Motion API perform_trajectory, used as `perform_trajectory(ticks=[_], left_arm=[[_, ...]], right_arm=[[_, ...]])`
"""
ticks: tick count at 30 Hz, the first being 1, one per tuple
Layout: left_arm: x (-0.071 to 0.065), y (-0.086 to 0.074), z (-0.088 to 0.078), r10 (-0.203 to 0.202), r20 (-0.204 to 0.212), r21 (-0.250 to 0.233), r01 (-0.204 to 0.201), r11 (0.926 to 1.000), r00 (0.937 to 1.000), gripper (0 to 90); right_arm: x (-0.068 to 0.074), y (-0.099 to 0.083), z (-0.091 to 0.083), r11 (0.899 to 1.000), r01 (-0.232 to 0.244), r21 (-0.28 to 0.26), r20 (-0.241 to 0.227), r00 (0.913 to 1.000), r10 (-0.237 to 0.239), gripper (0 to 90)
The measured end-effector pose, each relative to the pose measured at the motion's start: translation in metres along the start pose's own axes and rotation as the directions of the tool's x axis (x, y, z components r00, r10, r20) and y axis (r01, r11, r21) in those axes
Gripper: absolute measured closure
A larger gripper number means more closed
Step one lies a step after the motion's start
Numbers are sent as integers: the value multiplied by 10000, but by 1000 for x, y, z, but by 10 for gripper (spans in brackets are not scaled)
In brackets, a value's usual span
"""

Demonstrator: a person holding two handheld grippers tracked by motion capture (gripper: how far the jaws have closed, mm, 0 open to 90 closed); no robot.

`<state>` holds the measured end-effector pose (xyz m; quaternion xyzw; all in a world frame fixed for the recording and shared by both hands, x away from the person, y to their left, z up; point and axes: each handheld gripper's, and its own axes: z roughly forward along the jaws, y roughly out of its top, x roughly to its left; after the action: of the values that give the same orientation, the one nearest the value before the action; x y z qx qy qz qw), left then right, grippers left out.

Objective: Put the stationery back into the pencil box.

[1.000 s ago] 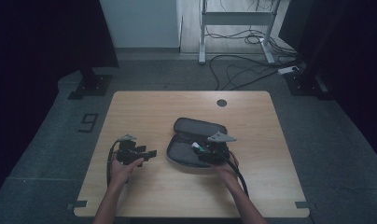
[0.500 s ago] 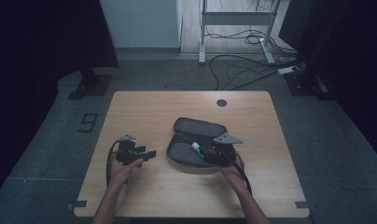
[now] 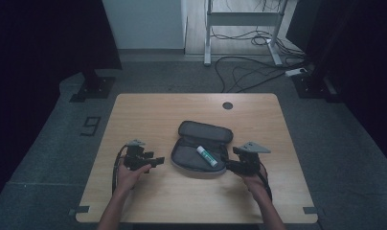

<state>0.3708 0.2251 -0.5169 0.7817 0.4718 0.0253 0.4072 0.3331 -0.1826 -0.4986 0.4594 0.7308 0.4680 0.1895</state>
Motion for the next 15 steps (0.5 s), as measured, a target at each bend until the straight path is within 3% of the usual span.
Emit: perform_trajectory(ticks=[3, 9, 15], left_arm=[[-2, 0, 0, 32, 32, -24, -32, 10000, 10000, 322], [-1, 0, 1, 33, -8, 13, -33, 10000, 10000, 322], [1, 0, 1, -5, -50, 53, 5, 10000, 10000, 321]], right_arm=[[-9, -9, -8, 9999, -102, -49, 226, 9997, 103, 347], [-36, -33, -20, 9987, -330, 388, 891, 9956, 294, 337], [-49, -39, -19, 9966, -570, 599, 1173, 9919, 496, 333]])
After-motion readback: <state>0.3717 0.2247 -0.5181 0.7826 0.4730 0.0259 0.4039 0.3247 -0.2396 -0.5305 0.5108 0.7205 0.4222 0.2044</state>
